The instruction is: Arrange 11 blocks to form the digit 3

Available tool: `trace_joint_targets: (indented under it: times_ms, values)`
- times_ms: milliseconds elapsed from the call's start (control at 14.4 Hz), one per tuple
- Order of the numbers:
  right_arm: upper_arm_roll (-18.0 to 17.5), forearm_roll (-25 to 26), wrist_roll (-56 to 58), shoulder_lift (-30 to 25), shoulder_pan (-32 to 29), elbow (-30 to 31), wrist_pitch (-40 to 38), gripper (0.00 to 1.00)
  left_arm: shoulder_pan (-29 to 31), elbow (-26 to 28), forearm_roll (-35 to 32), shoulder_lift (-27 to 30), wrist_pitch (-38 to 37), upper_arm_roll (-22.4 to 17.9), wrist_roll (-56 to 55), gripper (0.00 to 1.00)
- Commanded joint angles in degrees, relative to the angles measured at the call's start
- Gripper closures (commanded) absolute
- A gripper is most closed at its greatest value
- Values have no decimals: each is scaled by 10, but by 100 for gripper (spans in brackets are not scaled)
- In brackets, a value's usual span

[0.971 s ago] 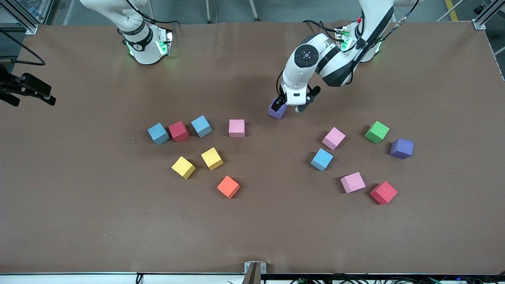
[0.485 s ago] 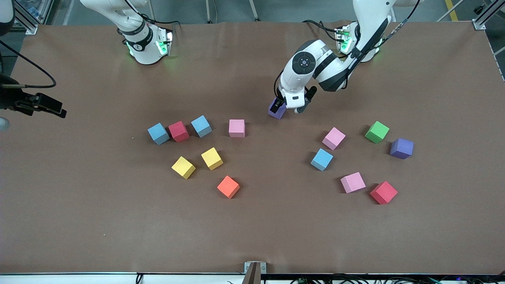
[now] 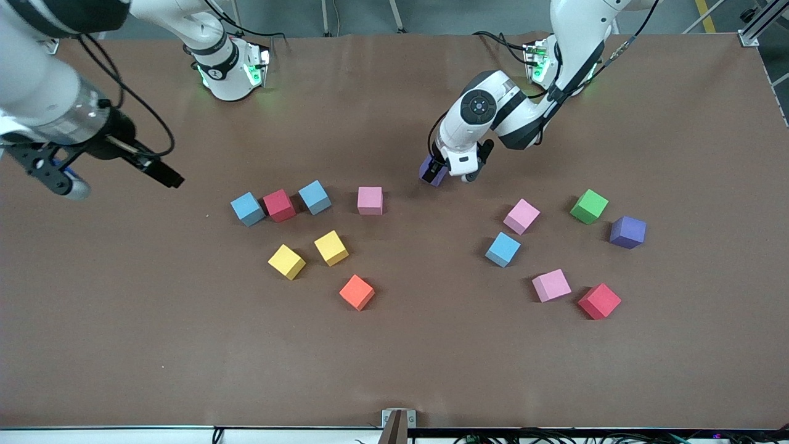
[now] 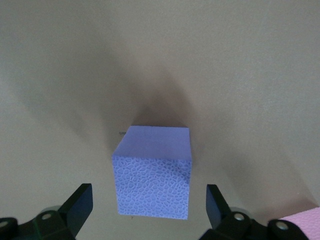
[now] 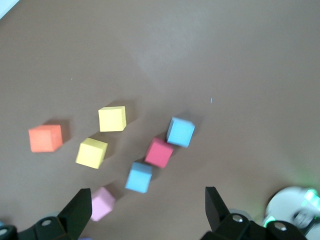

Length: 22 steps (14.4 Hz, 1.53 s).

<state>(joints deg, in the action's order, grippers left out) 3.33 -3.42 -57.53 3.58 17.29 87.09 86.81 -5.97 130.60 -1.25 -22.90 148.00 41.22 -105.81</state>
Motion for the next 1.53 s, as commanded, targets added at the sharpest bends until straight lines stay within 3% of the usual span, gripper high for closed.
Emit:
trace_joint_targets:
  times_ms: [0, 277, 485, 832, 1040, 1248, 1456]
  values:
    - [5, -31, -120, -8, 18, 33, 16, 0, -4, -3, -13, -12, 13, -4, -14, 0]
    - [5, -40, -295, 8, 64, 105, 117, 0, -4, -14, -14, -28, 17, -10, -13, 18]
    - [5, -36, -392, 30, 116, 163, 210, 0, -5, -22, -14, -37, 17, -13, -13, 23]
    - [5, -36, -474, 118, 170, 166, 282, 0, -5, -22, -68, -40, 12, -13, -14, 42]
    - [5, -36, -515, 156, 181, 166, 327, 0, -13, -32, -76, -43, 12, -12, 0, 63]
    - [6, -36, -578, 185, 213, 166, 351, 0, -52, -68, -93, -52, -4, -11, 23, 69]
    - [5, -36, -620, 204, 232, 166, 375, 0, -83, -131, -96, -73, -78, -11, 87, 69]
